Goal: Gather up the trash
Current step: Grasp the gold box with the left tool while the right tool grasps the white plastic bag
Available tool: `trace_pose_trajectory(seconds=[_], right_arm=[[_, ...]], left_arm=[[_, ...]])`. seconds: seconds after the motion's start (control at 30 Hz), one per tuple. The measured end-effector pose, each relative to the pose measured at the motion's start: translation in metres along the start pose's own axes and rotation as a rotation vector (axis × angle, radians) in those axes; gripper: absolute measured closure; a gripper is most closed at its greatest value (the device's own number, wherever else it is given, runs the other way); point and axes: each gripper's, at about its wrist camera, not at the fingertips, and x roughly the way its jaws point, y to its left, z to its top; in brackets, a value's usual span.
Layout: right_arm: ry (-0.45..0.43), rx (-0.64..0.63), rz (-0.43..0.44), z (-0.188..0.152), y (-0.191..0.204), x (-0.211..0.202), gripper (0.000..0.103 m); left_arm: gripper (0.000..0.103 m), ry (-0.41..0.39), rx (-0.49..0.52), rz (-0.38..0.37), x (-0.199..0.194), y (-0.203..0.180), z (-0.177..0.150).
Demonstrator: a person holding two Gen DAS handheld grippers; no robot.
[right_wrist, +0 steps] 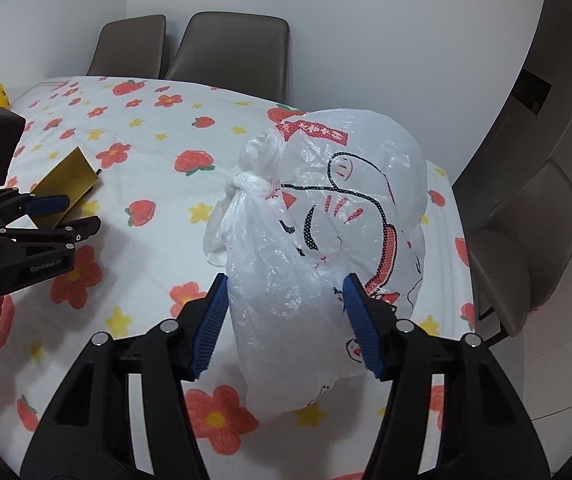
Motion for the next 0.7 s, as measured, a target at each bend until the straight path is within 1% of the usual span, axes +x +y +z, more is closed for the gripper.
trace_pose_trajectory(seconds=[0.03, 0.07, 0.1, 0.17, 0.23, 0.27, 0.33, 0.43, 0.57, 0.63, 0.67, 0.7], right_arm=[[-0.001, 0.002, -0.002, 0.001, -0.001, 0.000, 0.061], [-0.002, 0.004, -0.001, 0.001, -0.002, 0.000, 0.069], [-0.004, 0.009, 0.003, 0.002, -0.003, -0.001, 0.073], [-0.007, 0.014, 0.008, 0.003, -0.002, -0.001, 0.077], [-0.010, 0.010, 0.013, 0.004, 0.000, -0.002, 0.081], [-0.011, 0.009, 0.016, 0.004, 0.001, -0.003, 0.082], [-0.014, 0.008, 0.024, 0.005, 0.004, -0.005, 0.083], [-0.014, 0.001, 0.033, 0.005, 0.010, -0.007, 0.084], [-0.015, 0.000, 0.046, 0.004, 0.014, -0.010, 0.084], [-0.014, 0.003, 0.051, 0.004, 0.015, -0.012, 0.084], [-0.014, 0.004, 0.053, 0.004, 0.015, -0.012, 0.084], [-0.015, 0.004, 0.054, 0.004, 0.016, -0.013, 0.084]], left_arm=[[0.050, -0.004, 0.008, -0.002, -0.001, 0.000, -0.001], [0.050, -0.007, 0.011, -0.006, -0.001, 0.000, -0.002], [0.051, -0.009, 0.012, -0.010, -0.002, 0.000, -0.002], [0.058, -0.017, 0.016, -0.016, -0.004, 0.001, -0.003], [0.069, -0.023, 0.021, -0.018, -0.005, 0.003, -0.003], [0.071, -0.027, 0.022, -0.020, -0.005, 0.004, -0.004], [0.080, -0.033, 0.028, -0.029, -0.007, 0.005, -0.004], [0.089, -0.036, 0.033, -0.041, -0.009, 0.007, -0.004], [0.092, -0.036, 0.031, -0.048, -0.012, 0.008, -0.005], [0.091, -0.051, 0.033, -0.010, -0.018, 0.009, -0.006], [0.087, -0.075, 0.025, 0.006, -0.025, 0.011, -0.006], [0.076, -0.091, 0.024, 0.013, -0.030, 0.012, -0.005]])
